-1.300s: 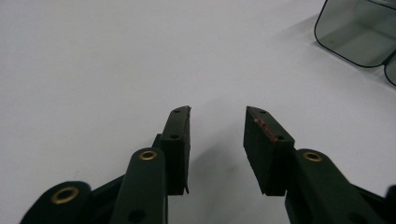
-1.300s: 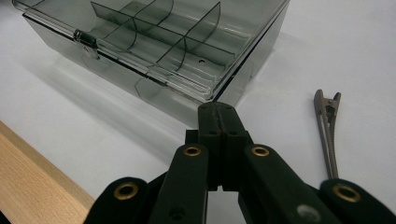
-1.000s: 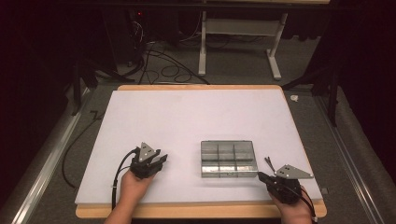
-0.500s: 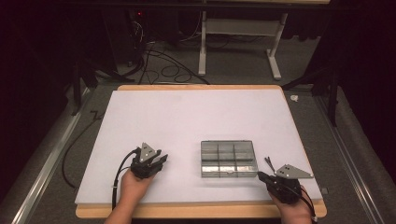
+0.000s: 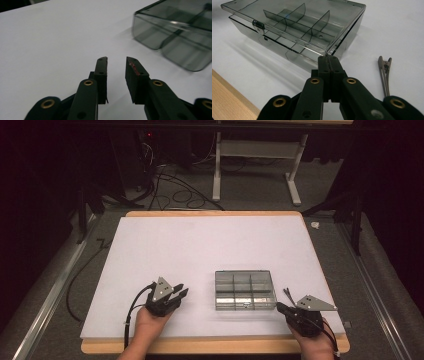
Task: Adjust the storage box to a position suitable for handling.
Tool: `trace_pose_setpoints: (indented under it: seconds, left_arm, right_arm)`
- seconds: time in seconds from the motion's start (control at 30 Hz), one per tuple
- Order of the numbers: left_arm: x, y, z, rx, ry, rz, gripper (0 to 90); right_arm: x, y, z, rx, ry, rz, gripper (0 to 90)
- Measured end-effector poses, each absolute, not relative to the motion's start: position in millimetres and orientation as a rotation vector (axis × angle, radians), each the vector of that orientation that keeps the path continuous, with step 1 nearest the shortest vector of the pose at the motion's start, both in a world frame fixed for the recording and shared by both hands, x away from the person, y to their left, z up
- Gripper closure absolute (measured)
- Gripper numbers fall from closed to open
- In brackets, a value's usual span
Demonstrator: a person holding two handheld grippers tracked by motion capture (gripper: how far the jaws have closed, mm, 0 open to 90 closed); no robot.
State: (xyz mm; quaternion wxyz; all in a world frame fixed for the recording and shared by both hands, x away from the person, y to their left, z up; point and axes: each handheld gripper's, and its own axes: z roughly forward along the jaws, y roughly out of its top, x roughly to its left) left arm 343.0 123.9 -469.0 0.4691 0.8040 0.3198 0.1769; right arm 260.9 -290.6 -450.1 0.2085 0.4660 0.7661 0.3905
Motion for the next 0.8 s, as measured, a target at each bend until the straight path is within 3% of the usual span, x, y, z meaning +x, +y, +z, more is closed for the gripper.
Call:
trace_pose_setpoints:
  seconds: [0.3,0.57,0.8]
  left_arm:
    - [324,91,-465,1.981,0.656,0.288,83.8]
    - [318,75,-465,1.999,0.602,0.258,89.8]
    - [319,68,-464,1.986,0.590,0.259,90.0]
  right_arm:
    - [263,-291,-447,1.286,2.113,1.110,90.0]
    - [266,-292,-443,1.280,2.098,1.132,90.0]
    - [267,-293,-441,1.277,2.082,1.148,90.0]
